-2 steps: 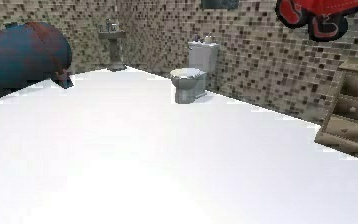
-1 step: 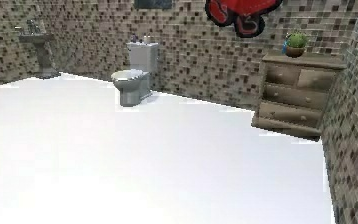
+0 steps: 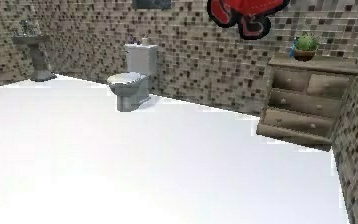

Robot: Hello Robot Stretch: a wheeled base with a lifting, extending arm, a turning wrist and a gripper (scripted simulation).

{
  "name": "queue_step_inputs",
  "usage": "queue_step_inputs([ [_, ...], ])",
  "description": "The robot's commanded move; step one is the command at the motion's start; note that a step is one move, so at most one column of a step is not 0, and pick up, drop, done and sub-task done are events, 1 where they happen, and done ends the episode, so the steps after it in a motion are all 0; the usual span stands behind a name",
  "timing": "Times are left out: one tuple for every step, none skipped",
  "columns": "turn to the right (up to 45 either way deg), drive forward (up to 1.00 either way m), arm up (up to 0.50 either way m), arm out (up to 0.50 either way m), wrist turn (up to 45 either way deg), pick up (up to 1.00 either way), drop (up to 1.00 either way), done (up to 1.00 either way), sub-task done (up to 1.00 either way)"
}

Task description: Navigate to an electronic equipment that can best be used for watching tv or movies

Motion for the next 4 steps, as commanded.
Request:
queue_step_inputs([
  [-45.0,0.00,0.00,0.00,0.0,0.00,0.00,0.00,0.00],
  [-15.0,0.00,0.00,0.00,0.0,0.00,0.00,0.00,0.00],
  [0.0,1.00,0.00,0.00,0.0,0.00,0.00,0.00,0.00],
  [0.0,1.00,0.00,0.00,0.0,0.00,0.00,0.00,0.00],
])
